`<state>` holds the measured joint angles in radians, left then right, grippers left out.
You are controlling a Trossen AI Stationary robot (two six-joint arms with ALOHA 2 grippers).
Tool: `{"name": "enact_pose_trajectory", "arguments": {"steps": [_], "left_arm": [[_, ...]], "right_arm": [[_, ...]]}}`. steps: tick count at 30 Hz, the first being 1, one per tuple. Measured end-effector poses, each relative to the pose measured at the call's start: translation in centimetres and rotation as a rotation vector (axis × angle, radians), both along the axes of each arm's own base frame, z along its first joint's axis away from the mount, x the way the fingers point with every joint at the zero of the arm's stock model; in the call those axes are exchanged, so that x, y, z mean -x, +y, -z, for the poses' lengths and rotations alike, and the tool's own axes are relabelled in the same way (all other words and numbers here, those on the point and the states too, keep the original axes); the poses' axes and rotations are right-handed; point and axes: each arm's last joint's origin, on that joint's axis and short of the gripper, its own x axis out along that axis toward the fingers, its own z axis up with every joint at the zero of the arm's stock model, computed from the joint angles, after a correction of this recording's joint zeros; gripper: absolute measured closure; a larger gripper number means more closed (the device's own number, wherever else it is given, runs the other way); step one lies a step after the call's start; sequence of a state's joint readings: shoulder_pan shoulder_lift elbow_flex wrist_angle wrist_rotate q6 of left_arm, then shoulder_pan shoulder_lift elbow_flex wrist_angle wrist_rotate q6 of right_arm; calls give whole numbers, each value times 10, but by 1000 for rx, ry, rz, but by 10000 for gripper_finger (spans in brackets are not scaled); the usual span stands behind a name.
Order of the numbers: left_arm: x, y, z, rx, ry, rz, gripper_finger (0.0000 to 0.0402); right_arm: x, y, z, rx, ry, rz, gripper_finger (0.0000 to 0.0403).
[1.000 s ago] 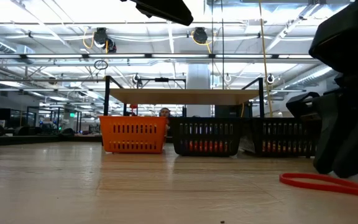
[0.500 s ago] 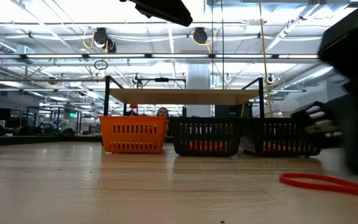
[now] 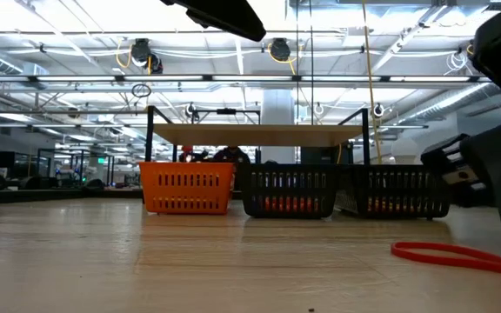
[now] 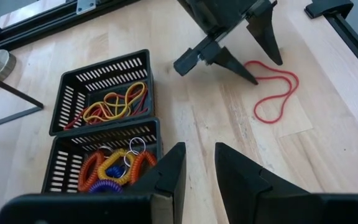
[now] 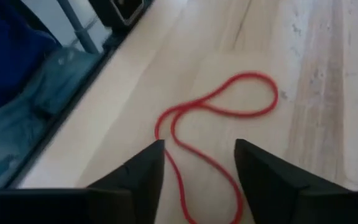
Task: Pick & Place Office Desk Supplies
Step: Put the red rubber band into the right black bin
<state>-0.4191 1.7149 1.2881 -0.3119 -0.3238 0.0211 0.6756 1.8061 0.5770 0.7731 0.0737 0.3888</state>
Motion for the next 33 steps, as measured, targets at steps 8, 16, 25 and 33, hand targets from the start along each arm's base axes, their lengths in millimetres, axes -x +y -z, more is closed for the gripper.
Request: {"name": "enact_pose_trajectory", "arguments": {"steps": [8,16,25,33], "left_arm": [[-1,2,0,20,-2,-23,314],[-5,13,0,24,-2,-57,314],[-8,22,0,24,-4,-82,314],[-11,22,-2,60,-31,-105,314]], "right_arm": [[3,-2,6,111,24,-39,164],[6,-6,11,245,36,-52,163],[7,-9,26,336,60,-47,169],[9,-8,32,360,68,-56,186]]}}
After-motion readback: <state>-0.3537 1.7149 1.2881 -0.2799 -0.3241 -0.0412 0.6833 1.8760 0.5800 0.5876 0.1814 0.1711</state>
